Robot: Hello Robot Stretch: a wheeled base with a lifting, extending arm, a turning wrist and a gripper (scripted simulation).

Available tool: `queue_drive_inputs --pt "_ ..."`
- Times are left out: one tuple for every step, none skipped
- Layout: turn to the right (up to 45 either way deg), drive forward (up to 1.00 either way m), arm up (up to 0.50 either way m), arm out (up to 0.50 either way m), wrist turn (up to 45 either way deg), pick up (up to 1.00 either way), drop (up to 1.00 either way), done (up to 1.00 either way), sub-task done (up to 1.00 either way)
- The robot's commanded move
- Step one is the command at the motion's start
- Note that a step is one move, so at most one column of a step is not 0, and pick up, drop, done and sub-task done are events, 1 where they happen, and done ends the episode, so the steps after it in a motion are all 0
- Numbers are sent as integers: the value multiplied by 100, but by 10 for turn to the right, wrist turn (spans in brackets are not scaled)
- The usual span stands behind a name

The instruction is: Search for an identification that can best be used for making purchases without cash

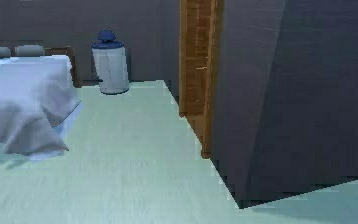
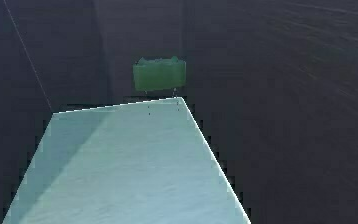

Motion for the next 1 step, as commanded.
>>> queue_drive_inputs --pt "-180 0 0 0 0 0 0 0 0"
